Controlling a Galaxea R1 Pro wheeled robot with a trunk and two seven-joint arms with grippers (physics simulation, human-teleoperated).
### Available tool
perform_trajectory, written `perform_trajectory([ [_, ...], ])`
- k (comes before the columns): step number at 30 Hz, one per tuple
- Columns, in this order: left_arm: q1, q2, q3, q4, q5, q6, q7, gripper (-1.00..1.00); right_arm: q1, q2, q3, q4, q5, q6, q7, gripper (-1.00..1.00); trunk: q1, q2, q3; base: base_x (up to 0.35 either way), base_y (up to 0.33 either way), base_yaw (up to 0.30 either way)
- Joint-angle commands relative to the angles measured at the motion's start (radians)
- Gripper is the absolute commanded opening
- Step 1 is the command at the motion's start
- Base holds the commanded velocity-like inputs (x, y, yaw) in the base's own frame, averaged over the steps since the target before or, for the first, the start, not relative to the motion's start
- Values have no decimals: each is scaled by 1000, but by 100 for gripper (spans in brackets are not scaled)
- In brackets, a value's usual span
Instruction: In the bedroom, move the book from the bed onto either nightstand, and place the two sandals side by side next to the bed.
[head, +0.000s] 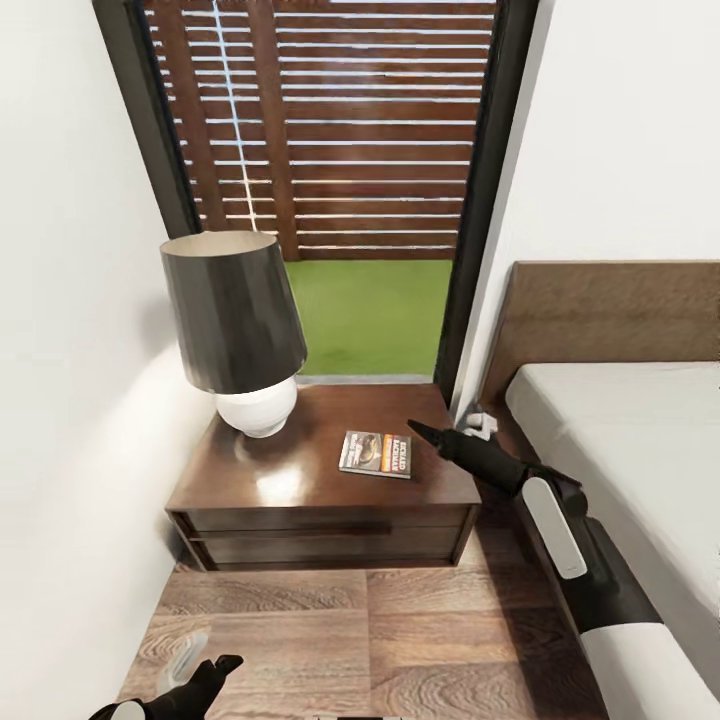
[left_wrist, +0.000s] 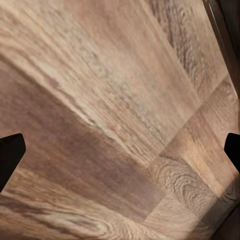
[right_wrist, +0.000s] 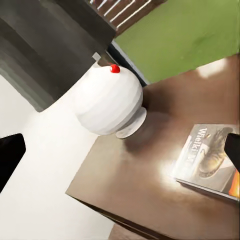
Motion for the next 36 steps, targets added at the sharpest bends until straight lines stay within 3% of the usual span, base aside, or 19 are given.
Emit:
perform_trajectory([
  [1,0,0,2,-1,7,5,5,100,16,0,1,-34,8,2,-7,100,-1,0,3,0,0,0],
  [7,1,0,3,0,6,5,7,100,55,1,1,-148,62,8,-22,100,-3,1,26,0,0,0],
  [14,1,0,3,2,5,5,8,100,132,5,2,-296,89,12,-28,100,-6,3,53,0,0,0],
  [24,1,0,3,3,4,5,10,100,144,5,5,-313,92,12,-36,100,-11,5,93,0,0,0],
  [29,1,0,3,5,3,5,11,100,144,9,17,-314,150,9,-35,100,-13,7,112,0,0,0],
  [36,1,0,3,5,3,5,11,100,144,3,18,-314,171,2,-31,100,-36,48,135,0,0,0],
])
